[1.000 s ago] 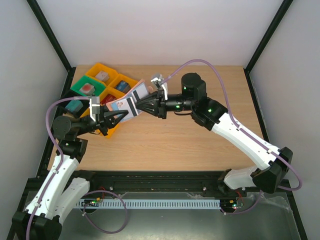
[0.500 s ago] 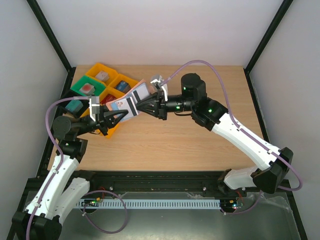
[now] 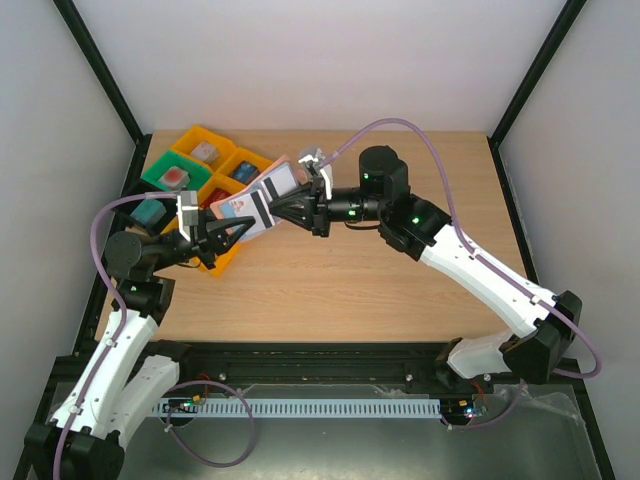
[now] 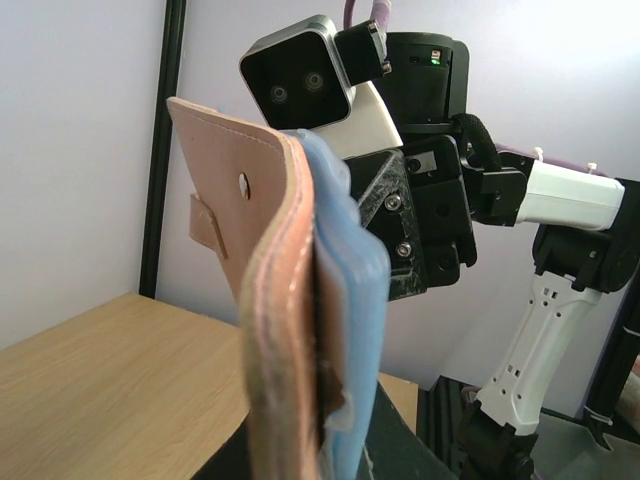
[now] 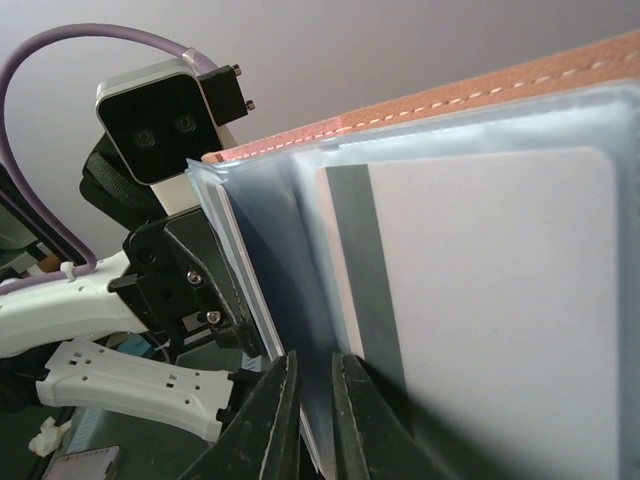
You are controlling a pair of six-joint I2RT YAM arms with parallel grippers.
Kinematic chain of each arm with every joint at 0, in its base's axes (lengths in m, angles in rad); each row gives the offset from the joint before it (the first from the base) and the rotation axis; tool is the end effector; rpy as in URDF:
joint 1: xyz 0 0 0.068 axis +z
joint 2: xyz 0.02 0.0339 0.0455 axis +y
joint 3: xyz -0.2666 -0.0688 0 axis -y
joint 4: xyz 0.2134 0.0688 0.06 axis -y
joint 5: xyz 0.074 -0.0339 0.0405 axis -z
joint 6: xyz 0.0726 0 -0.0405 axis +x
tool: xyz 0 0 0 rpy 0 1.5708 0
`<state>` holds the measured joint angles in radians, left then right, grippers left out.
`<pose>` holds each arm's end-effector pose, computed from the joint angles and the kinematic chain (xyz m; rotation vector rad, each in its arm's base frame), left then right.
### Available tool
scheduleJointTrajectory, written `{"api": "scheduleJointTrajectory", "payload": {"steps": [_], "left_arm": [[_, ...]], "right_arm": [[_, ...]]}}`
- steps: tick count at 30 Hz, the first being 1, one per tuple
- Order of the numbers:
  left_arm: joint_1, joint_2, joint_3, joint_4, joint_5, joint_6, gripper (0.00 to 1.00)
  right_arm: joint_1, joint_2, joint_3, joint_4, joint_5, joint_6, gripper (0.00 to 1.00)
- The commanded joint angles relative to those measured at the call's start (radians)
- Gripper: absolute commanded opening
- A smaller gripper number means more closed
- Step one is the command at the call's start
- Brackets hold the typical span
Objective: Take the credit cards out of the card holder
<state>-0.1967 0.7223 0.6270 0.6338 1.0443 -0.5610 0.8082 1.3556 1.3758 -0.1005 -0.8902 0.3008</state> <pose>0.1181 -0.0875 0.3858 0.8062 1.1530 -1.1720 0.1627 0.2519 0.4286 -1.1612 1.4707 1.5288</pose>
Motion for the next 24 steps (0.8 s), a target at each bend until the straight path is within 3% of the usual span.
{"api": "scheduleJointTrajectory", "payload": {"steps": [1,12,24], "left_arm": [[-0.006,-0.008,0.009,0.055,0.027,0.016,0.02],[-0.006,-0.008,0.011,0.032,0.011,0.031,0.02],[-0.007,-0.008,0.008,0.024,0.023,0.039,0.02]], "right_arm": [[0.019,0.023,0.019,0.015,0.037,-0.007,0.11],[0.09,0.0,0.035,-0.009,0.24,-0.099,0.14],[0.106,0.028,0.055,-0.012,0.239,-0.098,0.2]]}}
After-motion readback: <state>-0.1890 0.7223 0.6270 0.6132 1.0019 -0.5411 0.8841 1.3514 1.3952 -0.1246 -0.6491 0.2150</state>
